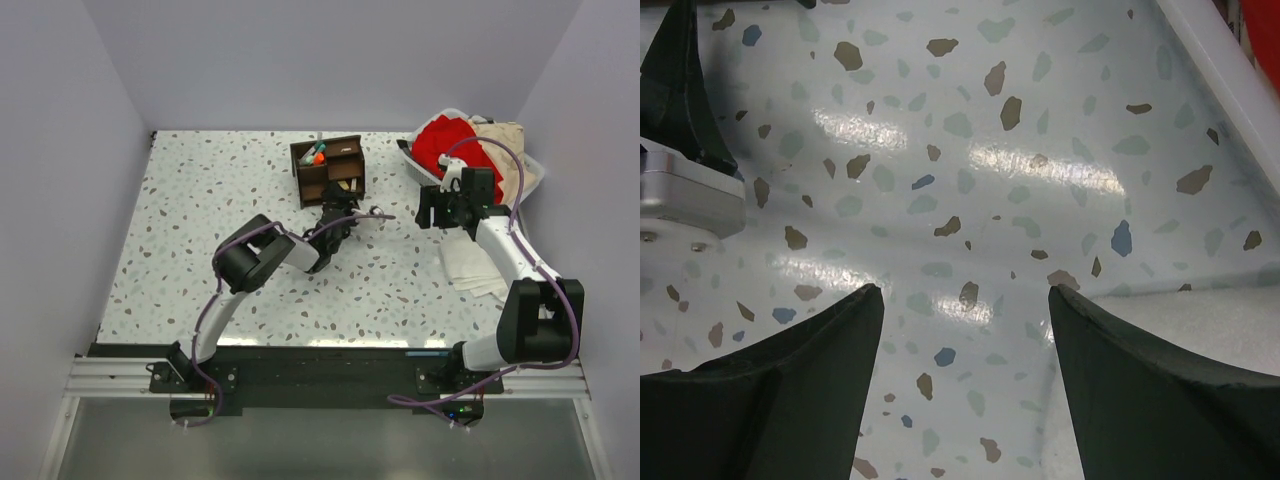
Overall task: Sort the stationery into containers
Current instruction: Place the stationery in the storage box, then pick up the stationery from the center of the board.
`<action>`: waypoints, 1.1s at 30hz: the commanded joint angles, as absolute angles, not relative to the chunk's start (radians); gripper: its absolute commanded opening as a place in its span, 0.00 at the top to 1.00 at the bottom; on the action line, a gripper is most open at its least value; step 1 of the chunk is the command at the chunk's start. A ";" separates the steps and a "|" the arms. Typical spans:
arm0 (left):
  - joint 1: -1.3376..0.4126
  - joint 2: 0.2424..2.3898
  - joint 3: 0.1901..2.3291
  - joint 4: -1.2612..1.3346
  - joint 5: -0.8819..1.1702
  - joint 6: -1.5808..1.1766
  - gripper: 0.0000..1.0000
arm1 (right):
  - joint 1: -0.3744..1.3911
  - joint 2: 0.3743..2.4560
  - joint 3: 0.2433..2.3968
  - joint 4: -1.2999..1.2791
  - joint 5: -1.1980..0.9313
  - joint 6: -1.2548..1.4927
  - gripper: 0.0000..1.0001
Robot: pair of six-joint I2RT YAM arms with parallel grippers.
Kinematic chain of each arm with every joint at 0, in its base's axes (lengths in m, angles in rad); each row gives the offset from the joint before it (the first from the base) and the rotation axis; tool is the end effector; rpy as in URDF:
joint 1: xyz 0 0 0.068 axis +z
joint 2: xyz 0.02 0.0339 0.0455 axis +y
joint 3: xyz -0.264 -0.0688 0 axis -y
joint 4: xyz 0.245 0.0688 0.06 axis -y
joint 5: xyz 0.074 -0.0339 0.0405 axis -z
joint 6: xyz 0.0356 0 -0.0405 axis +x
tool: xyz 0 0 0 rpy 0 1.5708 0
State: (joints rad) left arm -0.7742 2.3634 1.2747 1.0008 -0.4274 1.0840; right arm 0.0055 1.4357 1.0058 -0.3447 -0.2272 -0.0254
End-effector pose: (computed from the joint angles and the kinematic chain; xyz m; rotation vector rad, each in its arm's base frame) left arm 0.3540 -0.3256 0.1002 1.1268 1.2517 0.5876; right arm 0.3098 0.0097 0.2515 -0.1479 2.3299 0.2563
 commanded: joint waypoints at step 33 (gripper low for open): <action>-0.170 1.054 0.700 -0.695 0.316 1.306 0.15 | 0.239 1.193 1.045 -0.775 -0.500 -0.354 0.31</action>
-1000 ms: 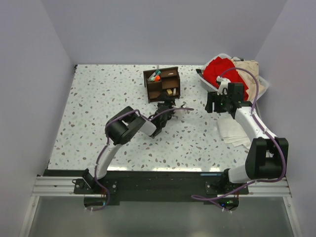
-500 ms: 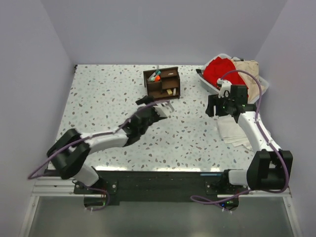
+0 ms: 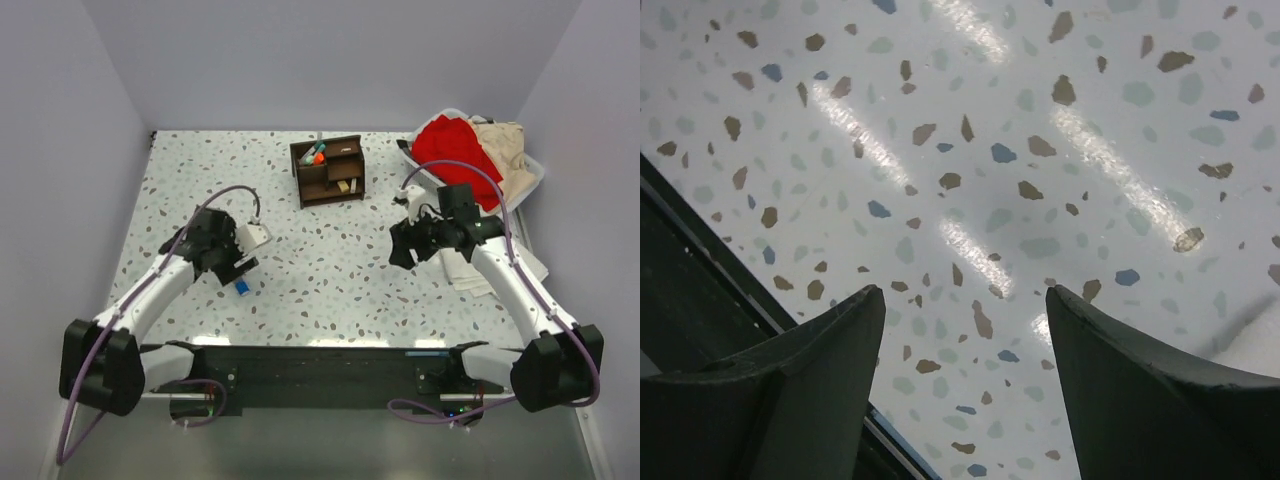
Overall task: Sort the stationery into containers
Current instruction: Pick up the stationery from the center of the board.
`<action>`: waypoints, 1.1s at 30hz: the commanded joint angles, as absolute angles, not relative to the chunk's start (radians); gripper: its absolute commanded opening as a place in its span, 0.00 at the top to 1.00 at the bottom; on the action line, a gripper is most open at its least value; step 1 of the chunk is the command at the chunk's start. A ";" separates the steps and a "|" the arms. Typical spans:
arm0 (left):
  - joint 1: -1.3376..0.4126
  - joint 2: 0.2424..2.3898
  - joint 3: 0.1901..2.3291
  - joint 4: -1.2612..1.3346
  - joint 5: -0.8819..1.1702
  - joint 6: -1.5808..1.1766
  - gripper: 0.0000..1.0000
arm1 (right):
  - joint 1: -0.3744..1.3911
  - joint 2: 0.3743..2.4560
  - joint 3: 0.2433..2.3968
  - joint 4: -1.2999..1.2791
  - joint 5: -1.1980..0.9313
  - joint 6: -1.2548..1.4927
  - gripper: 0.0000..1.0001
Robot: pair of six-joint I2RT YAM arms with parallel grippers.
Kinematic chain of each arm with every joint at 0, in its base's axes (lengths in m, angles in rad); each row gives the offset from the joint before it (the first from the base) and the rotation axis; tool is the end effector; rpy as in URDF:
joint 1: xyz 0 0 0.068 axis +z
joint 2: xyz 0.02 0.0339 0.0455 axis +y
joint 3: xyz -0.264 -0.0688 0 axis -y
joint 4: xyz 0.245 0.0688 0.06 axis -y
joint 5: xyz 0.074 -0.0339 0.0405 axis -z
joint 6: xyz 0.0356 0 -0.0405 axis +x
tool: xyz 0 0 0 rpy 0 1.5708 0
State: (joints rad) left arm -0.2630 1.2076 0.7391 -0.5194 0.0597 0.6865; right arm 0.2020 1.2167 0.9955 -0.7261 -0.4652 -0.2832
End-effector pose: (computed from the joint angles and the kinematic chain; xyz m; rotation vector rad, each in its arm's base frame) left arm 0.2237 -0.0624 0.2117 1.1898 2.2648 0.0866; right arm 0.2343 0.0643 0.2800 -0.7700 2.3331 0.5478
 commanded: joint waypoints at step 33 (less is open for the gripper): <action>-0.324 1.532 0.928 -0.977 0.382 1.736 0.50 | 0.239 1.178 0.977 -0.644 -0.486 -0.264 0.31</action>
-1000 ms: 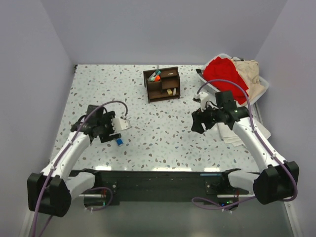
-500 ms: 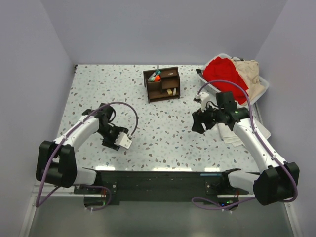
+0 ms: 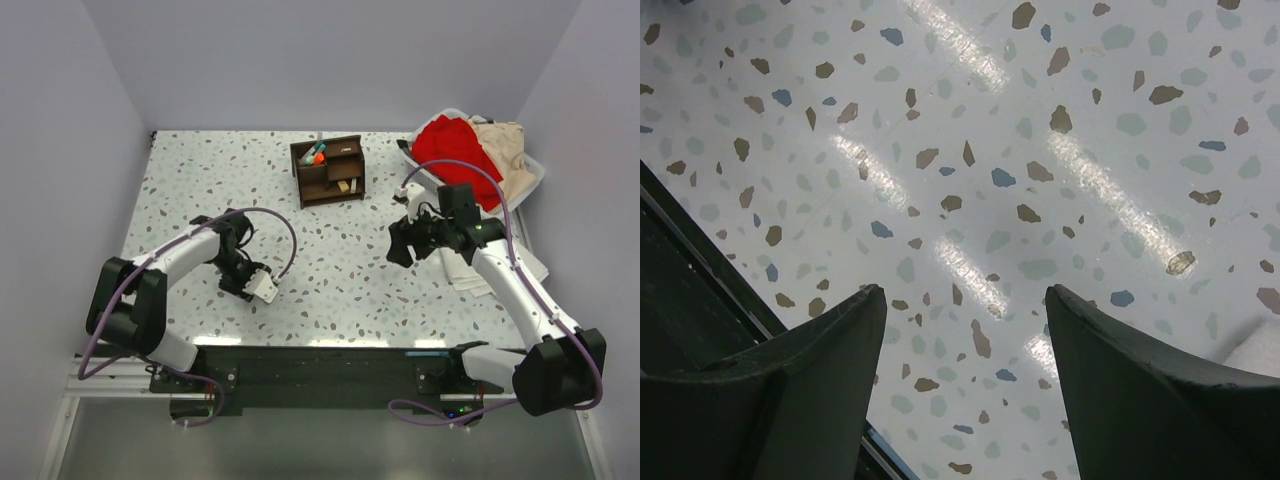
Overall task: Sort the stationery into containers
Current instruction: Pick up the stationery from the center of the board.
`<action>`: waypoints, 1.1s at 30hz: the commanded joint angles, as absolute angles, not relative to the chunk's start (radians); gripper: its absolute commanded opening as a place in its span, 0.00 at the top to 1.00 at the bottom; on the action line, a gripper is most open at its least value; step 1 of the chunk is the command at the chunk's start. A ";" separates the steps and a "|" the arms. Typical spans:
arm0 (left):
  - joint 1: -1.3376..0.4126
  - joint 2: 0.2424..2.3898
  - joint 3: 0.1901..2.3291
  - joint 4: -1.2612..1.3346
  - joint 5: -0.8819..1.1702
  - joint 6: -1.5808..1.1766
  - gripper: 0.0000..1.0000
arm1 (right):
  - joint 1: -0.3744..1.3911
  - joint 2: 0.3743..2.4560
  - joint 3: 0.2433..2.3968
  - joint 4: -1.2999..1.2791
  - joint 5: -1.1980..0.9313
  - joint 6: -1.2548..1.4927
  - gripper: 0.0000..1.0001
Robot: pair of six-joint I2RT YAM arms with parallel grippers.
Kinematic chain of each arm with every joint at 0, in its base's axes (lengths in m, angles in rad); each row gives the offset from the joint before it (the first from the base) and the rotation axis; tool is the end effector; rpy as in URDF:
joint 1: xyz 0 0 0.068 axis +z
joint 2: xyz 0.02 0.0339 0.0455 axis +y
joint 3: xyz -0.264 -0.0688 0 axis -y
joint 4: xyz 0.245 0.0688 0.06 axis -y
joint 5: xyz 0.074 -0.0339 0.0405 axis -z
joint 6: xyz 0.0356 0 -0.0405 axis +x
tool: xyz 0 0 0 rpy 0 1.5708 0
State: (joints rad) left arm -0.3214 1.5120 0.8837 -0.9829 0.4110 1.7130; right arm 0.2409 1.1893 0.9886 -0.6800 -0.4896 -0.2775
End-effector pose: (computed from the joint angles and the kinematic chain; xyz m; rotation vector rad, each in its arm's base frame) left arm 0.2172 -0.0873 0.1750 2.4327 1.5178 -0.4959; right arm 0.2299 0.0737 0.2872 -0.8184 2.2507 0.5801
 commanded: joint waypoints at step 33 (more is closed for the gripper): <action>-0.403 1.552 0.845 -0.910 0.236 1.756 0.52 | 0.229 1.164 0.957 -0.624 -0.471 -0.244 0.31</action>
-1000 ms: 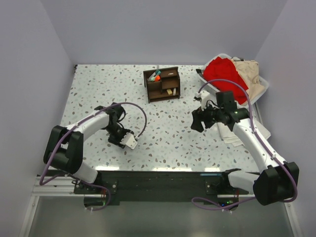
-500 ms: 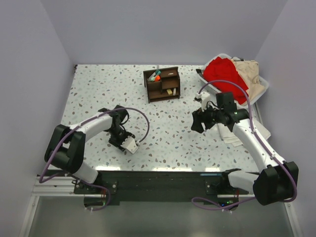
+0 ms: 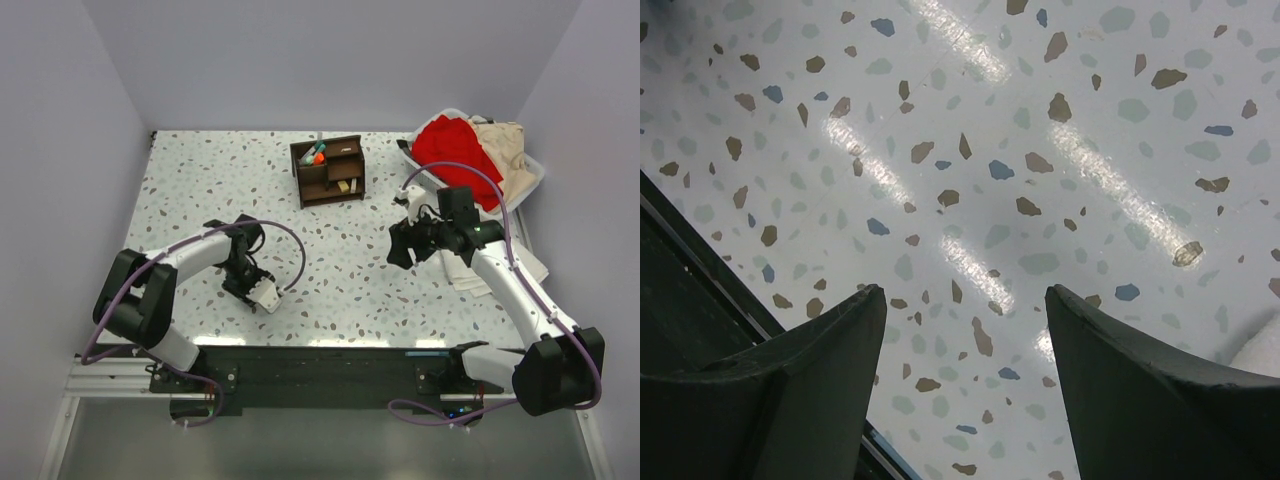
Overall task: Sort the stationery into containers
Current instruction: Pick up the stationery from the center of the board.
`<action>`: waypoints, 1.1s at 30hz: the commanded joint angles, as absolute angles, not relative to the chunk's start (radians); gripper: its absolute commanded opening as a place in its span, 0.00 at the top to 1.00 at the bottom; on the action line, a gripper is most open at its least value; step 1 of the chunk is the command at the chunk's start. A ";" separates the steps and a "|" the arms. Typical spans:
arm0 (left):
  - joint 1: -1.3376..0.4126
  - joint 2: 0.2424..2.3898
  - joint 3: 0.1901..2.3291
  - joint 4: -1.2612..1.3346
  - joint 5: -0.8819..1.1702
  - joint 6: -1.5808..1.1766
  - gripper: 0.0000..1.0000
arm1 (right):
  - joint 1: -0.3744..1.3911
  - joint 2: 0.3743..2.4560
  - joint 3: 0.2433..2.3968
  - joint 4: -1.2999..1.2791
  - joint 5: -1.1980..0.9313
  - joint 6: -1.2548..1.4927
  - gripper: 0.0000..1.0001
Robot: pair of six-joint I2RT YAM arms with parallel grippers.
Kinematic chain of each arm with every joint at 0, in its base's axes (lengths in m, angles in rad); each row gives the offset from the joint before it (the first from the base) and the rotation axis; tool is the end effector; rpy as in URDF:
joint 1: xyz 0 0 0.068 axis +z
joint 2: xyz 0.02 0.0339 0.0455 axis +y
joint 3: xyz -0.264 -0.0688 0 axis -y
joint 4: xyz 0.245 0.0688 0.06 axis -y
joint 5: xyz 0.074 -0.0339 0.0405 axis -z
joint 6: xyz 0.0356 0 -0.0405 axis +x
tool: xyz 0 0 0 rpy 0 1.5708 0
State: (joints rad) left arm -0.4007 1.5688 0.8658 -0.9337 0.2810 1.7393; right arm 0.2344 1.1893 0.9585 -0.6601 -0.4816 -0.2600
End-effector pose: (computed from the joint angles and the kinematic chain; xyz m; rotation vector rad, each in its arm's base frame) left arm 0.2153 -0.1019 0.1569 2.6190 1.4494 -0.3932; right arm 0.2299 0.0719 0.2788 -0.7889 2.2747 0.5781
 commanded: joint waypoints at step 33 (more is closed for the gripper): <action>-0.416 1.470 1.184 -0.937 0.670 1.412 0.90 | 0.204 1.177 1.062 -0.718 -0.388 -0.282 0.31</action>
